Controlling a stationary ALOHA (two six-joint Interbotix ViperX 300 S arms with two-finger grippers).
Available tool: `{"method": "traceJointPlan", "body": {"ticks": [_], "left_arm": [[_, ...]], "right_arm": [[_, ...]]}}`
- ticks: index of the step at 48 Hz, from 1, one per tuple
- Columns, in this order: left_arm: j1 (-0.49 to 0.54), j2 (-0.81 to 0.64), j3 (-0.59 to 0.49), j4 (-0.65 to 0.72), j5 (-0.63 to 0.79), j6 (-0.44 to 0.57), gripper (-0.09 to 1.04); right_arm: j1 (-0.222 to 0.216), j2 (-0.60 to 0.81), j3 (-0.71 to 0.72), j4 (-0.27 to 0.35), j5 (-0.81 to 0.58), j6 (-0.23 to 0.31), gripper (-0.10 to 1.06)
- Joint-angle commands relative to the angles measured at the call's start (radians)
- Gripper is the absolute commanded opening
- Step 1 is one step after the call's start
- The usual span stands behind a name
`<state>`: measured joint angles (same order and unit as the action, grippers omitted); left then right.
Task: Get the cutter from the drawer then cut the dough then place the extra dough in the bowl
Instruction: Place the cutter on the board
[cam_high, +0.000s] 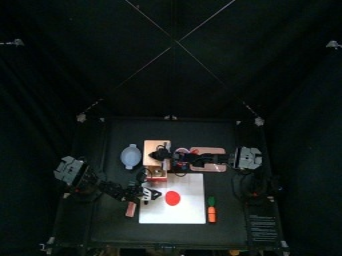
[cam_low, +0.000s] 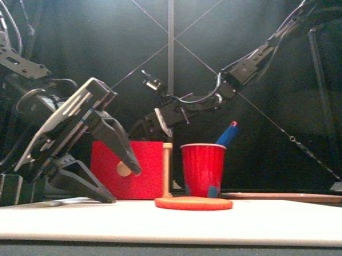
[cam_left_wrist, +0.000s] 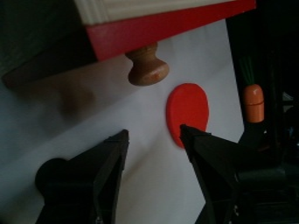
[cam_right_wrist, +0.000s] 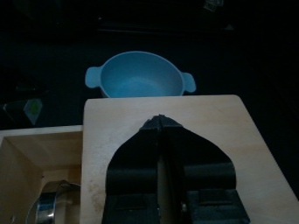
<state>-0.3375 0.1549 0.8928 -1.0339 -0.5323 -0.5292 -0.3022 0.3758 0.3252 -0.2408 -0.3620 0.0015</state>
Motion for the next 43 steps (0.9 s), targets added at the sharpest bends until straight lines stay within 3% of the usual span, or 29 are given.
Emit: {"method": "traceJointPlan", "body": {"ticks": [1, 16, 24, 31, 43], "left_arm": [[-0.003, -0.026, -0.008, 0.005, -0.002, 0.005, 0.87], [-0.025, -0.132, 0.009, 0.094, 0.005, 0.006, 0.87], [-0.029, -0.225, 0.057, 0.245, -0.011, 0.034, 0.86], [-0.023, -0.324, 0.106, 0.437, -0.075, 0.101, 0.86], [0.015, -0.428, 0.192, 0.623, -0.238, 0.279, 0.86]], "right_arm": [[-0.006, 0.006, 0.003, 0.002, 0.023, -0.002, -0.04], [-0.005, 0.006, 0.003, 0.002, 0.025, -0.002, -0.04], [0.002, 0.003, -0.008, 0.002, 0.028, 0.008, -0.04], [0.029, -0.02, -0.02, 0.005, 0.06, 0.012, -0.04], [0.086, -0.091, -0.029, 0.029, 0.163, 0.012, -0.04]]}}
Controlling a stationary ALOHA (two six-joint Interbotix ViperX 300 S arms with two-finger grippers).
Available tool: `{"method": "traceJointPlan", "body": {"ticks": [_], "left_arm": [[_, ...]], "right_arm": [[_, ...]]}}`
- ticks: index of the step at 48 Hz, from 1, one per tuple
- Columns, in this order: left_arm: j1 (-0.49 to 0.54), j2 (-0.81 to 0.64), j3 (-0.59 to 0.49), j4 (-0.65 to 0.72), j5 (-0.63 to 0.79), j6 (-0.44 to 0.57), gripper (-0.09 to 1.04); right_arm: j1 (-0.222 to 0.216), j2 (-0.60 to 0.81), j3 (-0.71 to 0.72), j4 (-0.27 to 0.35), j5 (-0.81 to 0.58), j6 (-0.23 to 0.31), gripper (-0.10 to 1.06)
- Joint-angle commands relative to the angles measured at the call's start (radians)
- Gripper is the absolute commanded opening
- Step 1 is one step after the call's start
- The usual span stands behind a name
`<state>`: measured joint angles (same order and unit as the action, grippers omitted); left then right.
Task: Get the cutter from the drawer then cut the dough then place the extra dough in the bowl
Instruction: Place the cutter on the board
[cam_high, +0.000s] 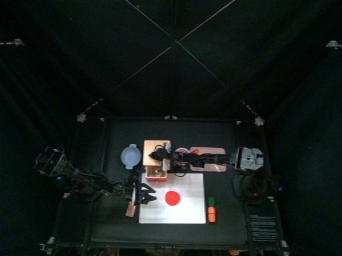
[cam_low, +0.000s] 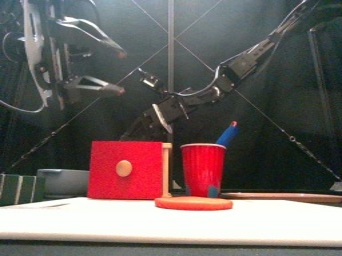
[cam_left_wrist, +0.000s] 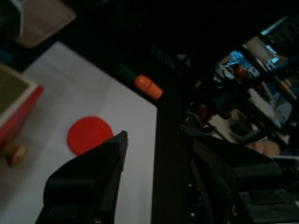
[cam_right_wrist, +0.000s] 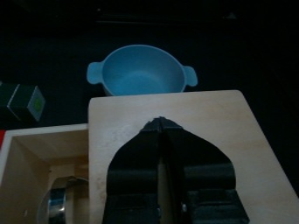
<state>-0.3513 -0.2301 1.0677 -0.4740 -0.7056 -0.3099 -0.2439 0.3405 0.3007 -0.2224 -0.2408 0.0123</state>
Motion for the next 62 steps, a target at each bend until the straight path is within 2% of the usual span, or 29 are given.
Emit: {"method": "traceJointPlan", "body": {"ticks": [1, 17, 23, 26, 34, 40, 45, 62], "left_arm": [[0.035, -0.049, 0.023, 0.074, -0.074, 0.074, 0.86], [0.161, -0.141, 0.112, 0.118, -0.233, 0.313, 0.86], [0.169, -0.164, 0.146, 0.121, -0.284, 0.396, 0.86], [0.167, -0.179, 0.164, 0.132, -0.296, 0.439, 0.86], [0.167, -0.192, 0.179, 0.156, -0.296, 0.465, 0.86], [0.164, -0.19, 0.181, 0.167, -0.296, 0.469, 0.86], [0.163, -0.192, 0.181, 0.195, -0.296, 0.471, 0.86], [0.149, -0.192, 0.202, 0.258, -0.296, 0.463, 0.86]], "right_arm": [[0.031, -0.06, -0.005, 0.014, 0.046, 0.002, -0.04], [0.084, -0.146, 0.003, 0.06, 0.158, 0.005, -0.02], [0.106, -0.175, 0.006, 0.101, 0.264, 0.005, 0.07], [0.117, -0.184, 0.006, 0.109, 0.313, 0.005, 0.17], [0.126, -0.19, 0.003, 0.114, 0.38, 0.008, 0.44], [0.123, -0.184, -0.002, 0.114, 0.393, 0.006, 0.58], [0.123, -0.178, 0.002, 0.109, 0.399, 0.006, 0.61], [0.123, -0.158, -0.009, 0.089, 0.402, 0.008, 0.64]]}}
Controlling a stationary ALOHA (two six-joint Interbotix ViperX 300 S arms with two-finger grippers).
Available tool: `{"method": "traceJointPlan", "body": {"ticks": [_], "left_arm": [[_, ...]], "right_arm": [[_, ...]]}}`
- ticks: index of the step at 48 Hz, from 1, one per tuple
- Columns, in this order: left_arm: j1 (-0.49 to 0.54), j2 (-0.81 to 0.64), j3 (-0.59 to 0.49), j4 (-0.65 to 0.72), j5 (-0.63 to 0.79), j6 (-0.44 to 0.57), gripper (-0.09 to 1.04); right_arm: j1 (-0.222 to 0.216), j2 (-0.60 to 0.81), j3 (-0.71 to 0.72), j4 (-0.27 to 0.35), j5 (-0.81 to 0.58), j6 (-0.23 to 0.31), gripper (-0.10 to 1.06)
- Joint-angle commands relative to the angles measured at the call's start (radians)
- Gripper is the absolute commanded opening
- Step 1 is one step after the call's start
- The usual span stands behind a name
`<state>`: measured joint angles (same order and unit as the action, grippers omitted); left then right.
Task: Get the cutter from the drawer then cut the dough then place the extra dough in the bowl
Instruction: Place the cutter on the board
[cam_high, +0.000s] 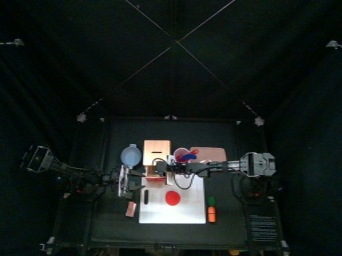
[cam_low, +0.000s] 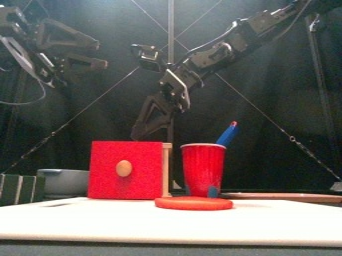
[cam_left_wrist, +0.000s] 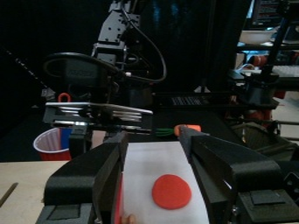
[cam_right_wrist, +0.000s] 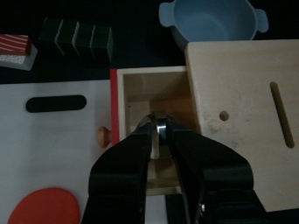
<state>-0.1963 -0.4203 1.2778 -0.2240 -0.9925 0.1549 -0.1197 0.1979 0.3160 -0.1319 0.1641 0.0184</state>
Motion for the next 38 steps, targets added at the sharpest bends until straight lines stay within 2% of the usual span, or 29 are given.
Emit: {"method": "traceJointPlan", "body": {"ticks": [1, 10, 28, 38], "left_arm": [[-0.006, -0.002, -0.008, 0.008, -0.009, -0.002, 0.86], [-0.017, 0.0, -0.008, 0.008, -0.009, 0.0, 0.86], [-0.017, -0.002, -0.008, 0.009, -0.009, 0.0, 0.86], [-0.017, -0.002, -0.008, 0.011, -0.009, -0.002, 0.86]], "right_arm": [[-0.002, -0.012, -0.026, -0.002, -0.003, 0.002, 0.64], [-0.003, -0.005, -0.035, -0.002, -0.003, 0.002, 0.7], [-0.006, 0.026, -0.037, -0.008, -0.002, 0.0, 0.71], [-0.008, 0.034, -0.038, -0.031, -0.002, 0.0, 0.71]]}}
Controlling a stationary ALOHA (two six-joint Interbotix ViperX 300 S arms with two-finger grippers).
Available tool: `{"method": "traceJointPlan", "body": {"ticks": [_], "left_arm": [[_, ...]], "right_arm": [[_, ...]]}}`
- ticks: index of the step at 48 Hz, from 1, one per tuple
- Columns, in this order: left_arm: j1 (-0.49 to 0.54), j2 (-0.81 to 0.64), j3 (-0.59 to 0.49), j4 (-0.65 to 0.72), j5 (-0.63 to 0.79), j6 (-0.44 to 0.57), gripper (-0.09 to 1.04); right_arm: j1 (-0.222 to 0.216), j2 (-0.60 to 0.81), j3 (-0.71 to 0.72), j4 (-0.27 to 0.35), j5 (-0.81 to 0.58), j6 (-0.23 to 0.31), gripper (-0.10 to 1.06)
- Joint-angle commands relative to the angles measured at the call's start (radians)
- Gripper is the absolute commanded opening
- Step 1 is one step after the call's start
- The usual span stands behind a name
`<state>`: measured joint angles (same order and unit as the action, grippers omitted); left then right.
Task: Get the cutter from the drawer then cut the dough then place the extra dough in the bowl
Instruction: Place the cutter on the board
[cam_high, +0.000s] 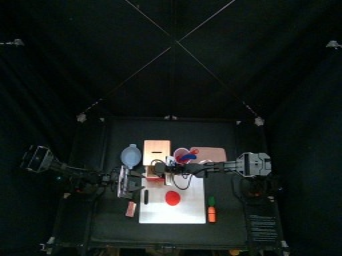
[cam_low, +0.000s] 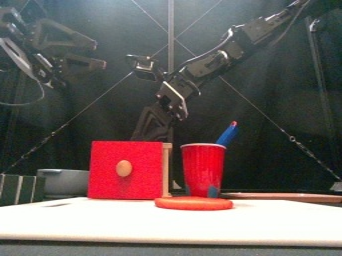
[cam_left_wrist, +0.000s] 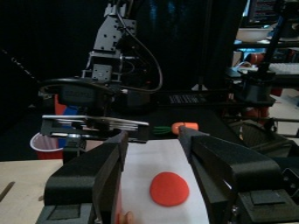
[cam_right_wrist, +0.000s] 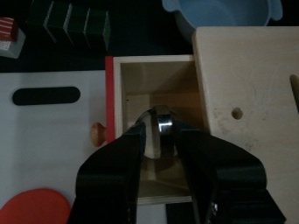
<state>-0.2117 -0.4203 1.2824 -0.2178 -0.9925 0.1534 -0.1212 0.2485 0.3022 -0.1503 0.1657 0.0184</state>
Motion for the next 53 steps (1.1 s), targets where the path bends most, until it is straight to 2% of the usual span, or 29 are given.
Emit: {"method": "traceJointPlan", "body": {"ticks": [1, 25, 45, 53], "left_arm": [[-0.002, -0.002, -0.012, 0.005, -0.009, 0.0, 0.86], [-0.002, -0.002, -0.011, 0.003, -0.009, -0.002, 0.86], [-0.002, 0.0, -0.003, -0.014, -0.009, 0.0, 0.86], [-0.002, -0.002, 0.002, -0.026, -0.009, 0.002, 0.86]], "right_arm": [[-0.006, -0.015, -0.025, -0.015, -0.003, 0.0, 0.71], [-0.015, 0.005, -0.028, -0.028, 0.003, -0.002, 0.69], [-0.011, -0.005, -0.034, -0.028, 0.011, -0.005, 0.47], [-0.008, -0.021, -0.04, -0.028, 0.011, -0.003, 0.44]]}}
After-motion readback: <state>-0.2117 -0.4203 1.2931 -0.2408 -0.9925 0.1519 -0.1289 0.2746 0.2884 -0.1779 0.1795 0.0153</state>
